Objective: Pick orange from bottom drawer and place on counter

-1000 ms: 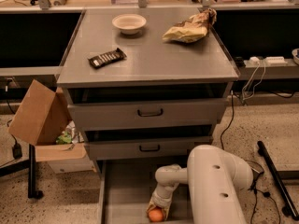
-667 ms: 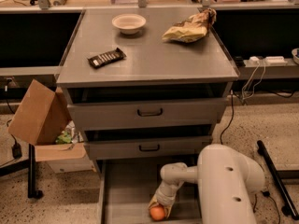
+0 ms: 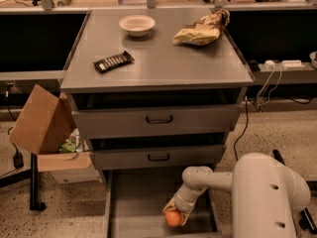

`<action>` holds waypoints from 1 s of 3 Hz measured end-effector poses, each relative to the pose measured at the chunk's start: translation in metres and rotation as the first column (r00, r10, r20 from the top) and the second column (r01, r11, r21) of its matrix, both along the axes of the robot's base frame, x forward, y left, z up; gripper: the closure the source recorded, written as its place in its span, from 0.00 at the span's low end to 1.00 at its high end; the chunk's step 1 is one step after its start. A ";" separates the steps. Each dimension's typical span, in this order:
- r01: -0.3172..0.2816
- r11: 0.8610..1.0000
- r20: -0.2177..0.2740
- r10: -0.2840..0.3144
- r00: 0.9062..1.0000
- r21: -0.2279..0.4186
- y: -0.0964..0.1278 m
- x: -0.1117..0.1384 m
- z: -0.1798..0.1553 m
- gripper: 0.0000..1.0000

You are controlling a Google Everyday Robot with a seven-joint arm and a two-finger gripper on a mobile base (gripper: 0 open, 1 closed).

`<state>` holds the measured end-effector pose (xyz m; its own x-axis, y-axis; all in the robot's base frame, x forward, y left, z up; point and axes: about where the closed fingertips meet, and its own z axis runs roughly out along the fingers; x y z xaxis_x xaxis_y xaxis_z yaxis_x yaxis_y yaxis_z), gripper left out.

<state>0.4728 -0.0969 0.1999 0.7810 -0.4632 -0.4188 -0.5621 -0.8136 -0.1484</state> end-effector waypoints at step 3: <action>-0.088 0.991 0.189 0.106 0.976 -0.100 0.050 0.016 0.052 1.00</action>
Offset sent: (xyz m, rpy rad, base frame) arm -0.0221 0.0891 0.1165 -0.3026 -0.3351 0.0982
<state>0.4893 -0.0473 0.2516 0.8862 -0.4102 -0.2151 -0.4476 -0.8780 -0.1695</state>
